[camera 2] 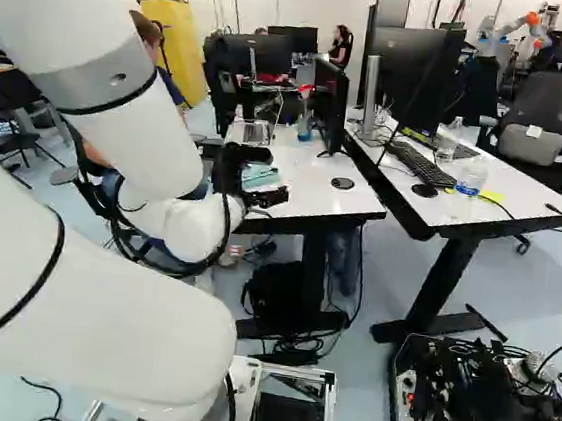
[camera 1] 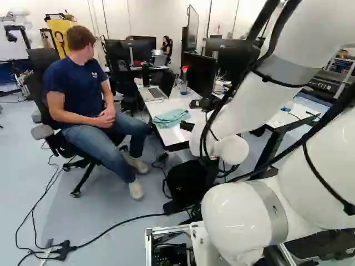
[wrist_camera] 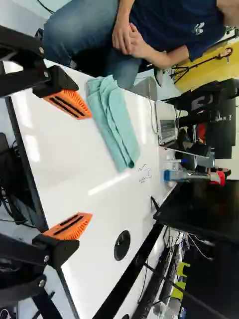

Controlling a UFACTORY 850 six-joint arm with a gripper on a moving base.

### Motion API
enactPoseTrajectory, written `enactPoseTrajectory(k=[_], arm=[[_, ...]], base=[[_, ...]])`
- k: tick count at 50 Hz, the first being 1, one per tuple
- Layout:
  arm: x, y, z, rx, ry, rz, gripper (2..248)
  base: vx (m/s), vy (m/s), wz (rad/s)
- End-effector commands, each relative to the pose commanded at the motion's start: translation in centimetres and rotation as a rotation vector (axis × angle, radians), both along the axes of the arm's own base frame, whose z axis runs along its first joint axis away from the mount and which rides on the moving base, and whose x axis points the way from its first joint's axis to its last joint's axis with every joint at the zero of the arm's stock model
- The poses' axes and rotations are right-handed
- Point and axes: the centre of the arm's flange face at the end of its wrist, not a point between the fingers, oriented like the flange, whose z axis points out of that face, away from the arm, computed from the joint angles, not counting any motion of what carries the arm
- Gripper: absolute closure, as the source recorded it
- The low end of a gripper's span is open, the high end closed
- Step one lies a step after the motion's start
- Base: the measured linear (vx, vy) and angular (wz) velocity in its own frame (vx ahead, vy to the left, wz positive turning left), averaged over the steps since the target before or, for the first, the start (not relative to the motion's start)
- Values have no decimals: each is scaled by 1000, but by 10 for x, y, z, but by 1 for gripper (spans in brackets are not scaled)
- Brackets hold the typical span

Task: Clean the table with the green towel

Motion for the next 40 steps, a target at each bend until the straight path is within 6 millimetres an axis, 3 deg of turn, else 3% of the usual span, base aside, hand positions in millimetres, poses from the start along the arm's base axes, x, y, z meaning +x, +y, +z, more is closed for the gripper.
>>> enactPoseTrajectory(k=[40], arm=[[58, 7, 36, -10, -54, 40, 3]], base=[[0, 0, 0]])
